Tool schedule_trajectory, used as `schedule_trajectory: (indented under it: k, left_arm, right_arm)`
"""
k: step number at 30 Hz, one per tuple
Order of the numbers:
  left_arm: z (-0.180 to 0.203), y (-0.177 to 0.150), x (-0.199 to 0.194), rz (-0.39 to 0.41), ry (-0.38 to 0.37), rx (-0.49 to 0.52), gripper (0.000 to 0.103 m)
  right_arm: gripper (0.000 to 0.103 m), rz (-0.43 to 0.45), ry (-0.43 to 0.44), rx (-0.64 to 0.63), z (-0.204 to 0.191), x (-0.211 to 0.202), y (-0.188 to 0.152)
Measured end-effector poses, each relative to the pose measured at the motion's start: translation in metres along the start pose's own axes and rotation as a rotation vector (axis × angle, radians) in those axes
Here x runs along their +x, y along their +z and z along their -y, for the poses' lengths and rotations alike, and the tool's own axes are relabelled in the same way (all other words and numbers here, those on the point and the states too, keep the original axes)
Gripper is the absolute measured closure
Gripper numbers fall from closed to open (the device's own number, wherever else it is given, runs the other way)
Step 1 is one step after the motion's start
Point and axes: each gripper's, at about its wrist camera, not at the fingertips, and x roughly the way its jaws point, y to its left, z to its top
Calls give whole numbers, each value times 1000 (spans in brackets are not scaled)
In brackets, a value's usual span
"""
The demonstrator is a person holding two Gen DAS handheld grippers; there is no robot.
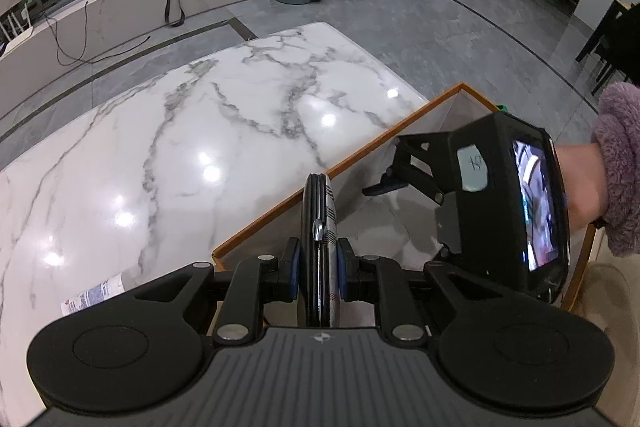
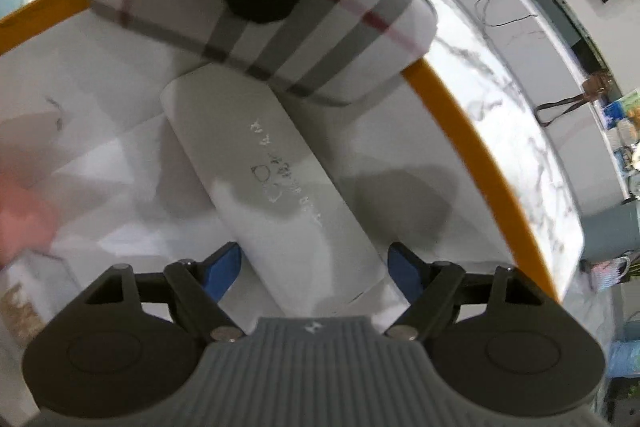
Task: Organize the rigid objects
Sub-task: 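Lower the plaid case into the orange box and open the left tool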
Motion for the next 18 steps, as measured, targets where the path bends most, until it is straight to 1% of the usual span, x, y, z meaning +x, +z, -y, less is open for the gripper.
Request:
schedule_trajectory:
  k: [4,6,7,9,10,12,14,17,18]
  left_arm:
    - [6,1,5,4,-5,52,83]
    - [10,3,6,6,-12,99,83]
    - [13,4,7,7,-21,125,83]
    - [20,6,11,-4,-41,190,83]
    - [24,6,14,-13,-45,227,83]
    - [33,3,19,-30,-34,302,83]
    - [39,0,25,-47,-23,359,83]
    - [43,-5,34,-79,-28,416,83]
    - [43,-7,36,-88,-29,426,83]
  right_arm:
    - [20,-10,1,45,11,-6,-8]
    - [18,-25,8,84,13,-8,-13]
    - [18,-36,15,111,13,-10,-10]
    - [19,-53,39,186,19,-10,-7]
    - [22,-58,62,229,22,-10,-9]
    - [39,-57,99,298,26,-8,-10]
    - [48,-46,111,325,25,-6,-8]
    - [59,-28,133,338,20,-4,-2]
    - [57,-28,127,338,18,-3,1]
